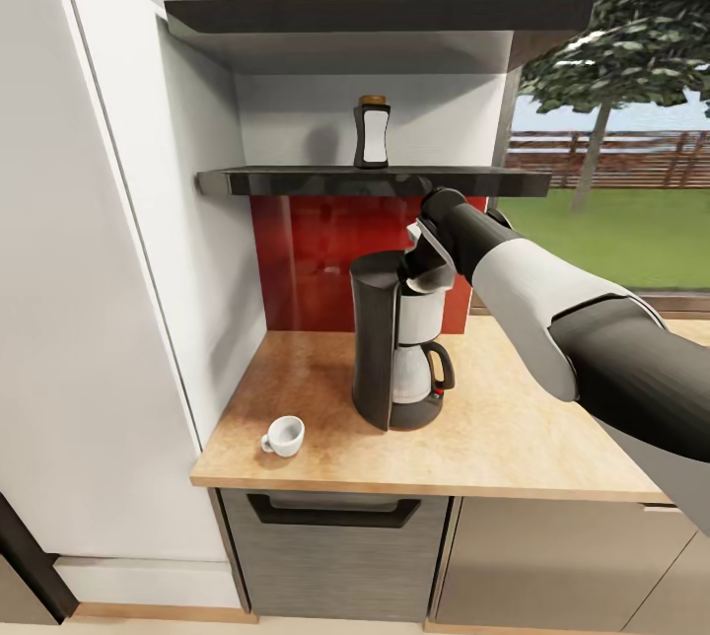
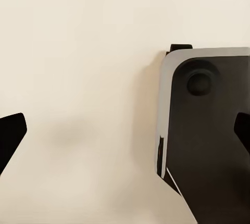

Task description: Set up a coffee station on the kitchen countertop: keep the coffee maker on the countertop, move the bottle of coffee from the kitchen shelf to the counter next to the coffee maker, place a paper coffee filter on top of the coffee maker, put the saucer next to the coffee maker with the coffee cup on the saucer, and place the electric kettle next to the coffee maker.

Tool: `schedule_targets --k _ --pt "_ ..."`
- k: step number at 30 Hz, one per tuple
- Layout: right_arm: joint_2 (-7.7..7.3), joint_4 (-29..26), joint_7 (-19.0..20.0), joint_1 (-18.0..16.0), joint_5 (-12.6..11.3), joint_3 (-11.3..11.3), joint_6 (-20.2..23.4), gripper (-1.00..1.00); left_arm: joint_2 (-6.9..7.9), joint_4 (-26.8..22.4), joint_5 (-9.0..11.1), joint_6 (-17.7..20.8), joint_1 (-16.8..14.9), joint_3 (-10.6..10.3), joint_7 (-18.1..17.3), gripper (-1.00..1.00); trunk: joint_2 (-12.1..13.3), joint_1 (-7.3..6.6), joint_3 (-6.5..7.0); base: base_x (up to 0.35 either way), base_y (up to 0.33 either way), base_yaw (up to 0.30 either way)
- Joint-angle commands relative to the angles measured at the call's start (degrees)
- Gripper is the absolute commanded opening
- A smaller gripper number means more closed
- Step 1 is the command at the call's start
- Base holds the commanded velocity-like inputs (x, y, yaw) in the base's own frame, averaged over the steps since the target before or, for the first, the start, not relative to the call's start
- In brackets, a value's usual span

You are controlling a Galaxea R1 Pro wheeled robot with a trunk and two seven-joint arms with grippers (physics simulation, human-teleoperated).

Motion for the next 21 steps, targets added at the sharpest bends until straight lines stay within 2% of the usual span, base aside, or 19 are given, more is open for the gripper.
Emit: schedule_targets --k 1,9,17,21 --pt "0.0 -0.1 0.6 0.0 0.5 0.1 0.2 1.0 -0.01 0.1 -0.2 -0.2 0.0 0.3 0.1 1.0 0.0 0.02 -0.03 0.0 0.0 0.0" --pt "0.0 -0.7 0.6 0.0 0.5 0.1 0.2 1.0 0.07 0.1 -0.2 -0.2 0.0 0.3 0.1 1.0 0.0 0.02 -0.03 0.0 0.0 0.0" --pt "0.1 -11.4 0.5 0.0 0.5 0.0 0.2 1.0 0.28 0.2 -0.2 -0.2 0.1 0.3 0.1 1.0 0.0 0.02 -0.03 0.0 0.0 0.0" --pt "0.21 -14.1 0.5 0.0 0.5 0.0 0.2 1.0 0.33 0.2 -0.2 -0.2 0.1 0.3 0.1 1.0 0.0 0.02 -0.03 0.0 0.0 0.0"
